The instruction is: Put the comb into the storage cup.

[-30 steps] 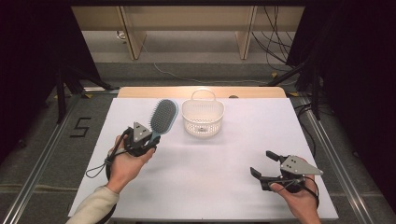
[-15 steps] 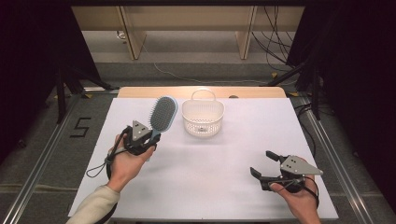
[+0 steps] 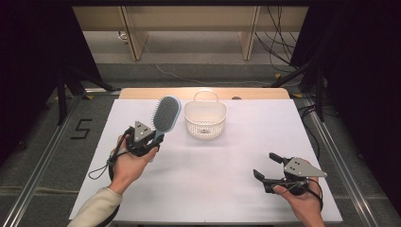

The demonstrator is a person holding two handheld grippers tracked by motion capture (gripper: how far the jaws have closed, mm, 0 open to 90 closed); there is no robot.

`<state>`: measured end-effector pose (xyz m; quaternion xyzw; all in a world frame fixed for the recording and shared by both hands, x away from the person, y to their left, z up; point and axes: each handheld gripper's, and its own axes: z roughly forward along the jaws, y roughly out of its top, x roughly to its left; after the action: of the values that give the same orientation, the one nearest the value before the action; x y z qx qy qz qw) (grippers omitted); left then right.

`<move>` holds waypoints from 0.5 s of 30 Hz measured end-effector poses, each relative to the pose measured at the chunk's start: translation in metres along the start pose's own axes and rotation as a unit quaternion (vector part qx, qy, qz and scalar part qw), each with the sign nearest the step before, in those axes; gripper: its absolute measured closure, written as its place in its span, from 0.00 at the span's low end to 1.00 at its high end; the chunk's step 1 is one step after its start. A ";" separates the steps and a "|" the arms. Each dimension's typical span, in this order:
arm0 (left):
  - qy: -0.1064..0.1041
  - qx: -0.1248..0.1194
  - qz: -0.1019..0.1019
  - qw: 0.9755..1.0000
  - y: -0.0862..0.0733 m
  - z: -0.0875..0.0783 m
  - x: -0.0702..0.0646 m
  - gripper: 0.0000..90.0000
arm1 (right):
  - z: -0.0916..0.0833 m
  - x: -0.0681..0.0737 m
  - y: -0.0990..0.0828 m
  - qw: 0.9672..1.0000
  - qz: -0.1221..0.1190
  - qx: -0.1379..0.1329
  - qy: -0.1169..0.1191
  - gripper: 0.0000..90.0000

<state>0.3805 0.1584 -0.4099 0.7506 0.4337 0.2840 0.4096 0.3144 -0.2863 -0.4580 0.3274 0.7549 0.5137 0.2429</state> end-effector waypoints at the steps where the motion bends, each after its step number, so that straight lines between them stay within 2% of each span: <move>1: 0.001 -0.001 0.000 1.000 0.000 0.000 0.000 0.78 | 0.000 0.000 0.000 1.000 0.000 0.000 0.000 0.18; 15: -0.002 -0.011 0.000 1.000 0.004 0.002 -0.002 0.78 | 0.000 0.000 0.000 1.000 0.000 0.000 0.001 0.18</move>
<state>0.3833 0.1547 -0.4076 0.7469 0.4298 0.2869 0.4185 0.3146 -0.2863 -0.4583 0.3267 0.7553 0.5139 0.2423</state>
